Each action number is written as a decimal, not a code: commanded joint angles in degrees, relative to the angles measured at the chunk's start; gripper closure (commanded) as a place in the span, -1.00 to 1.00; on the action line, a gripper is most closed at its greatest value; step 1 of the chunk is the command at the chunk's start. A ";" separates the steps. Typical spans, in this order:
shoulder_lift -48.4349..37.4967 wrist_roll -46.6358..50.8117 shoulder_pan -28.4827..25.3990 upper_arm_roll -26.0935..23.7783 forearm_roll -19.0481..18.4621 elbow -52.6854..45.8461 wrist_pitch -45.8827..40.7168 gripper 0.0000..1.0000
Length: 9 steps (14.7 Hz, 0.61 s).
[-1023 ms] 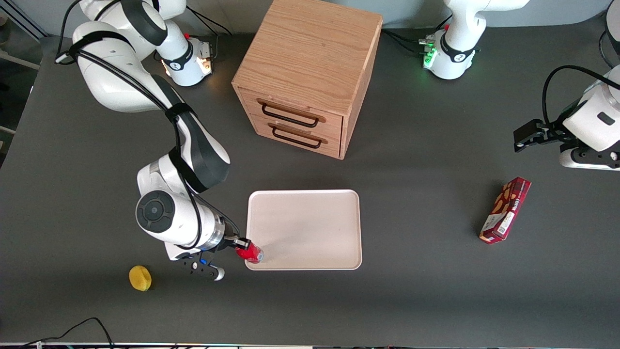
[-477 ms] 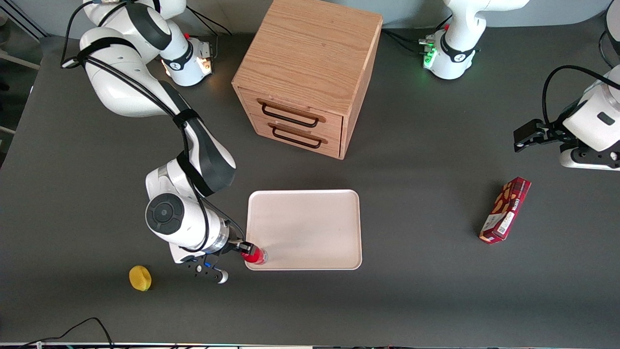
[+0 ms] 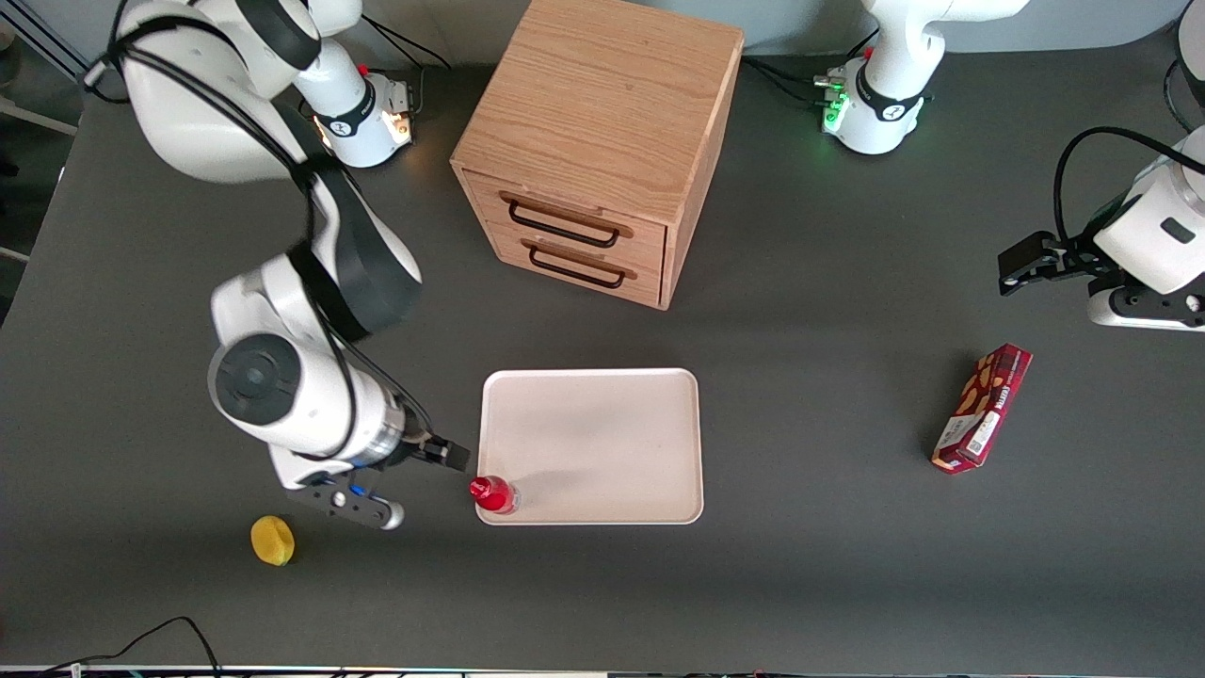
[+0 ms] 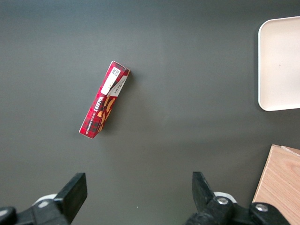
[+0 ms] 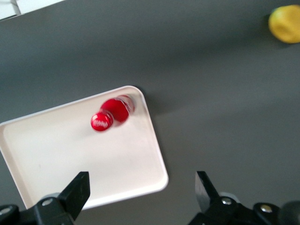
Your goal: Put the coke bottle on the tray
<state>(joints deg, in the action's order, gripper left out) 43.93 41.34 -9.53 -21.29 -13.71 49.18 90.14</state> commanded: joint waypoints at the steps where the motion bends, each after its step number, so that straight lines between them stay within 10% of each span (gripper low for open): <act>1: -9.10 -7.57 2.76 -0.77 -0.61 1.97 -10.03 -1.00; 5: -18.94 -11.43 6.01 0.01 2.35 4.60 -20.95 -1.00; 9: -33.60 -24.09 6.19 14.22 13.94 19.50 -20.54 -1.00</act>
<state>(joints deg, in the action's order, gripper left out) 20.23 23.57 -3.95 -14.12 -5.59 55.45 67.64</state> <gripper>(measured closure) 0.000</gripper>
